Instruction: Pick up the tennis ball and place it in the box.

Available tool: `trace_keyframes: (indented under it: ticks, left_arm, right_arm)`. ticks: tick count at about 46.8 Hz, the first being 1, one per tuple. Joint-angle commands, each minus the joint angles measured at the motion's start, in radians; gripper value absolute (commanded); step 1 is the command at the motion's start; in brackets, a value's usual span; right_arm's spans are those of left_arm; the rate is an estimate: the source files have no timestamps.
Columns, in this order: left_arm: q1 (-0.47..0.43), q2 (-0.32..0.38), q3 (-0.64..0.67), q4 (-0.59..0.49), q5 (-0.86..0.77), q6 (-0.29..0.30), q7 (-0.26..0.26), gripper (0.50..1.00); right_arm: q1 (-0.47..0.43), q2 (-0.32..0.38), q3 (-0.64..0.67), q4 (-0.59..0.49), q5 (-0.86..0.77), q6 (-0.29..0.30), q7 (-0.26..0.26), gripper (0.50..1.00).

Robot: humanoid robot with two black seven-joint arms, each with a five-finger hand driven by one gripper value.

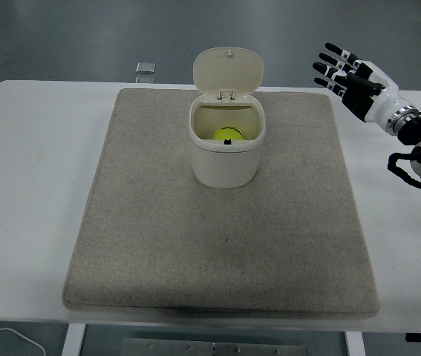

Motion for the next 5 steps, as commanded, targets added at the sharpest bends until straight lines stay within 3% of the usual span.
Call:
trace_keyframes:
  ticks: [1, 5]
  left_arm:
    - [0.000, 0.000, 0.000, 0.000, 0.000, -0.001, 0.000, 0.992]
    - [0.000, 0.000, 0.000, 0.000, 0.000, -0.001, 0.000, 0.992]
  right_arm:
    - [-0.002, 0.000, 0.001, -0.002, 0.002, 0.000, 0.000, 0.932]
    - [-0.010, 0.000, 0.001, -0.002, 0.003, 0.001, 0.000, 0.932]
